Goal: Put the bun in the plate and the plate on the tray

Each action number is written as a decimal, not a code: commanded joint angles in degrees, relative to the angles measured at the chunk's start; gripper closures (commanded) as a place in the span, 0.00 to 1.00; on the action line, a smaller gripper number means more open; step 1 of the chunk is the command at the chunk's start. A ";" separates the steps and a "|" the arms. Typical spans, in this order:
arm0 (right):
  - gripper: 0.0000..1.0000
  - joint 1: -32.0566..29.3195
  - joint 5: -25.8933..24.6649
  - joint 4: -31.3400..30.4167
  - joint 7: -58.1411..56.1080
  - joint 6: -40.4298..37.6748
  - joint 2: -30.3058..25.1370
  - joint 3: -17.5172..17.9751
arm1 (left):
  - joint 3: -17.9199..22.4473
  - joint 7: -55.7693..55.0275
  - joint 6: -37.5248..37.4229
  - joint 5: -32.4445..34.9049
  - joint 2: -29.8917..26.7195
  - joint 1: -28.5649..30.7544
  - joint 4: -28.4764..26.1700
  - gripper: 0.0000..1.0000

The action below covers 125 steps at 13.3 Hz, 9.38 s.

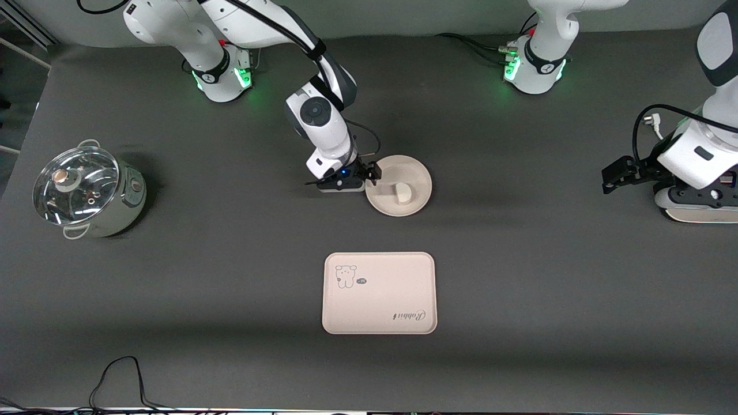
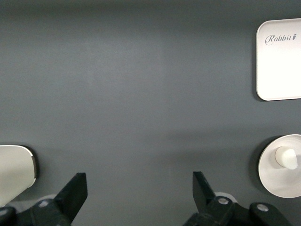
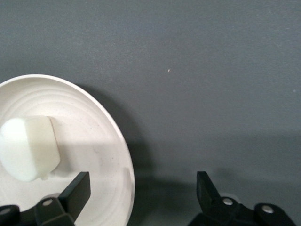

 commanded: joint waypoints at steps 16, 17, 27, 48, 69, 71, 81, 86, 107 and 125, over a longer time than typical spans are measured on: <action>0.88 1.67 4.37 3.95 0.00 -1.09 2.83 -0.30 | 0.49 -0.60 -1.70 0.16 1.50 -1.03 2.29 0.00; 0.94 1.67 4.37 3.95 -0.09 -1.27 2.74 -0.30 | 0.49 -0.51 -1.70 0.16 1.50 -1.03 2.29 0.00; 1.00 -3.41 4.37 3.33 -11.77 -15.74 -12.96 -0.92 | 0.49 -0.51 -1.70 -0.01 1.50 -1.12 2.29 0.00; 1.00 -20.04 7.01 59.73 -17.50 -33.17 18.72 -1.18 | 0.49 -0.42 -2.58 -0.28 1.50 -1.12 2.38 0.00; 0.00 -21.44 9.91 59.93 -17.41 -27.55 30.97 -0.74 | 0.49 -1.47 -6.80 -0.37 0.80 -1.03 5.10 0.00; 0.00 -22.32 9.30 58.88 -17.32 -31.74 27.90 -0.83 | 0.49 -1.56 -6.63 -0.37 1.06 -1.21 5.28 0.00; 0.00 -31.97 -9.77 34.22 -19.94 -55.03 -12.58 -1.80 | -6.80 -16.85 -22.60 0.51 -0.70 -2.00 11.06 0.00; 0.00 -40.77 -15.21 30.84 -36.80 -64.80 -24.23 -2.06 | -6.80 -16.77 -30.26 1.21 -0.17 -1.83 12.05 0.00; 0.00 -42.45 -15.76 31.37 -42.63 -69.21 -26.79 -8.92 | -8.47 -7.64 -25.52 5.26 1.94 5.10 18.11 0.00; 0.00 -42.36 -15.93 31.19 -42.54 -69.12 -26.61 -8.74 | -7.68 0.02 -16.12 2.18 -4.39 11.01 6.51 0.00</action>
